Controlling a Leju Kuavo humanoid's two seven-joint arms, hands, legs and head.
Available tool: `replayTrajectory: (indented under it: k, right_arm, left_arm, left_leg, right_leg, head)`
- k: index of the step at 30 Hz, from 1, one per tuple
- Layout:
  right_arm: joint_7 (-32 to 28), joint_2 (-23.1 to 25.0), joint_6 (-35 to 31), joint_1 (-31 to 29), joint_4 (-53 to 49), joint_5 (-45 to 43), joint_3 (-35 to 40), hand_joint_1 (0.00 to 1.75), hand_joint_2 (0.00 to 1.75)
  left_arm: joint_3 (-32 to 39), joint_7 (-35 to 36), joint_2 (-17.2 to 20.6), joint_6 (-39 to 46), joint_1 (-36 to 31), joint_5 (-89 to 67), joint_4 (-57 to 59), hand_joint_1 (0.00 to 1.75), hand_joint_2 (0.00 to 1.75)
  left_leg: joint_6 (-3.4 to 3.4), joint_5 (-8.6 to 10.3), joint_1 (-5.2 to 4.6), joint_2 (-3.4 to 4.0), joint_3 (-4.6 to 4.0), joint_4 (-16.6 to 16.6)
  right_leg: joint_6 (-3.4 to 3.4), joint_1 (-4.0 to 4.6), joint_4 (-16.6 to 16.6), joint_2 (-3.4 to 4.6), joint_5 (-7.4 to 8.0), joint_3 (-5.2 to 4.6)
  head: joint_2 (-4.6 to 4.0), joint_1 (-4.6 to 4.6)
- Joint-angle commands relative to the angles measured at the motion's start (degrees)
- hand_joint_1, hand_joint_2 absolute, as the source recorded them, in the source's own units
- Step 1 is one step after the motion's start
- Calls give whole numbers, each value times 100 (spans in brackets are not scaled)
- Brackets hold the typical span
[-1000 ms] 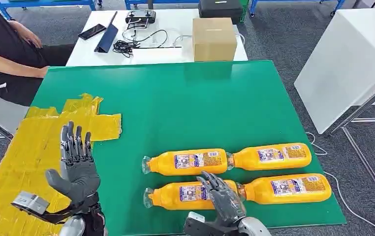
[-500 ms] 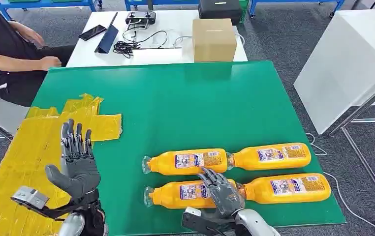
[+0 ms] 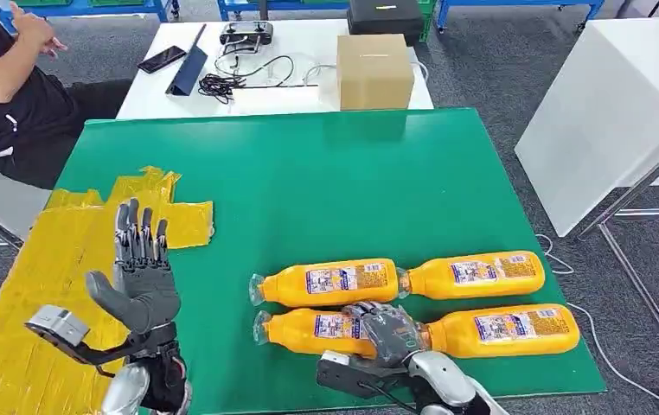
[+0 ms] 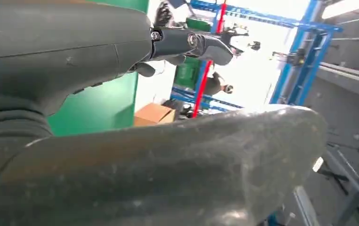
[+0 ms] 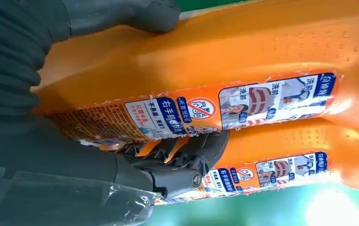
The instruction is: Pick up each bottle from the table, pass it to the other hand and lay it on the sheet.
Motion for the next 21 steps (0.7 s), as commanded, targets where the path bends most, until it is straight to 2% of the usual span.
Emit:
replayTrajectory:
  k: [1, 2, 4, 5, 7, 11, 12, 17, 21]
  right_arm:
    - [141, -24, -12, 149, 484, -174, 69, 175, 175]
    - [-88, -4, -372, 316, 390, -443, -121, 175, 175]
    - [-1133, 139, -1205, 724, -11, -1329, -589, 175, 175]
    - [-1524, 195, -1384, 811, -216, -1605, -670, 175, 175]
    - [-2178, 408, -1527, 966, -606, -2271, -821, 175, 175]
    - [-2800, 589, -1707, 1150, -1077, -2890, -847, 175, 175]
    - [-2870, 621, -1759, 1183, -1098, -2926, -880, 175, 175]
    - [-3440, 926, -2111, 1269, -1157, -3150, -1105, 175, 175]
    - [-3602, 1139, -2327, 1215, -1113, -3227, -1263, 175, 175]
  left_arm:
    - [-21, 273, -20, 213, -176, 23, 253, 0, 0]
    - [-49, 257, 28, 246, -128, 48, 350, 0, 0]
    - [-49, 247, 96, 194, -11, 106, 472, 0, 0]
    - [-37, 191, 116, 155, 36, 130, 472, 0, 0]
    - [-41, 275, 136, 156, 106, 236, 465, 0, 0]
    - [-93, 561, 200, 56, 203, 558, 421, 0, 0]
    - [-120, 576, 223, 62, 209, 561, 422, 0, 175]
    - [-269, 629, 301, -118, 266, 625, 355, 0, 175]
    - [-451, 665, 330, -435, 322, 615, 263, 0, 175]
  left_leg:
    - [-3, 6, 7, -10, 0, -5]
    - [-2, 4, 3, -8, 4, -5]
    - [-3, 6, 5, -20, 8, -12]
    - [-1, 3, 0, -16, 17, -10]
    - [-5, 4, 6, -25, 6, -11]
    - [-9, -13, 11, 9, -16, -1]
    - [-6, -6, -1, -2, -25, -4]
    - [-3, -3, 3, -9, -36, -3]
    - [-2, -1, -3, -2, -46, -4]
  right_leg:
    - [2, 6, -11, -13, 5, 7]
    - [2, 3, -8, -11, 2, 10]
    - [2, 5, -19, -23, 2, 17]
    - [1, 0, -12, -19, -2, 17]
    - [2, 5, -18, -27, 0, 8]
    - [0, 11, -8, 10, -4, -3]
    - [0, 0, -1, 0, -5, -13]
    - [3, 4, -7, -7, -2, -21]
    - [2, -2, -2, -1, -1, -33]
  head:
    - [0, 2]
    - [0, 0]
    - [0, 0]
    - [0, 0]
    - [0, 2]
    - [0, 2]
    - [0, -2]
    - [0, 0]
    - [0, 0]
